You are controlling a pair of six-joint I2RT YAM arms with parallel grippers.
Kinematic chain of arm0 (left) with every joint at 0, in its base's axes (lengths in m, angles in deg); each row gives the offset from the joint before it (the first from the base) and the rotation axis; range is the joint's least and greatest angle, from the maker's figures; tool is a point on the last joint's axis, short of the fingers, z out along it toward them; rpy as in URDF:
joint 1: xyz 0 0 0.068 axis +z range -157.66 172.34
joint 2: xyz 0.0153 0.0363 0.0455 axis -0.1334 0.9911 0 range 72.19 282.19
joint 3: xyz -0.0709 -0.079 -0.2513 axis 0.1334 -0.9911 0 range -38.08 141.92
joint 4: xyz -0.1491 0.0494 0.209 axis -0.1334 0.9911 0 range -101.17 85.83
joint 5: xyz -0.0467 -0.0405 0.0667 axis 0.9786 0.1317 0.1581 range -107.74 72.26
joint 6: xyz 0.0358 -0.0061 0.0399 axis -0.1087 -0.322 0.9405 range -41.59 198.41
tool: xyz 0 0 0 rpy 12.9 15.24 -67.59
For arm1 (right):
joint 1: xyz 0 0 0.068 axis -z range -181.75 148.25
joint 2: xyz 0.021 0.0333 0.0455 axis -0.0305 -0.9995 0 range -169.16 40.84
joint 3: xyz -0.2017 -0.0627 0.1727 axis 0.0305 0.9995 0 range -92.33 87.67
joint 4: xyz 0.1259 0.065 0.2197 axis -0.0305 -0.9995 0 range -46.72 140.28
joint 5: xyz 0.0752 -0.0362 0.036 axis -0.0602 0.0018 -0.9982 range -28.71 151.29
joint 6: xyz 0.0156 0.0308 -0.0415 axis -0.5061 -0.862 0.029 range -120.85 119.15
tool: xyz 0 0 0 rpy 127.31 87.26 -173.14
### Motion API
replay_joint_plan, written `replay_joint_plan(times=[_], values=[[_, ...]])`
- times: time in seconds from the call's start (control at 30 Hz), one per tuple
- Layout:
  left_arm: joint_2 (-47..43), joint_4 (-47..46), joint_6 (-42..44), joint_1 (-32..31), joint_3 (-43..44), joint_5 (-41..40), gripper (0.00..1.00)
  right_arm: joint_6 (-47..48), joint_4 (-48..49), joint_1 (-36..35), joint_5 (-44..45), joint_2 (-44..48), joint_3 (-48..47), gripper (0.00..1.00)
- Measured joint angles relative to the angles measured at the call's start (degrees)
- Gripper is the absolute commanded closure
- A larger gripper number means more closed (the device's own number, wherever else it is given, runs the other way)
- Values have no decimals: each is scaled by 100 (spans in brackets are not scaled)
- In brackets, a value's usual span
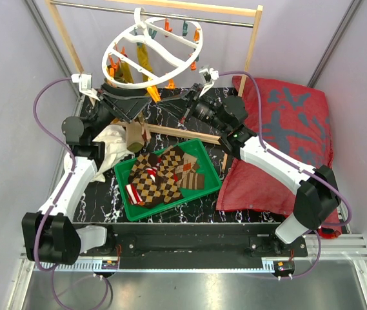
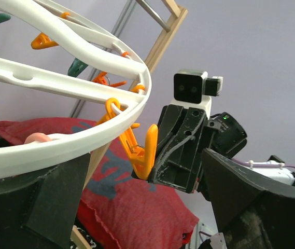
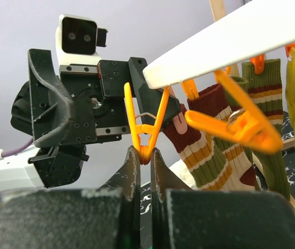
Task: Clip the socks to the hanger
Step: Open the clamp at the hanger.
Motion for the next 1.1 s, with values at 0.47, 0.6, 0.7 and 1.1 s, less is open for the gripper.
replay_joint_plan(times=[0.47, 0.6, 0.7, 1.1], values=[[-175, 1202, 715, -358, 146, -944, 32, -79, 55, 4, -256, -87, -70, 100], [-164, 1075, 522, -387, 146, -1023, 38, -101, 101, 4, -269, -87, -70, 100], [-162, 953, 369, -422, 146, -1040, 44, -138, 170, 4, -286, -87, -70, 100], [-179, 839, 245, -538, 146, -1045, 79, -175, 188, 9, -291, -103, -66, 100]])
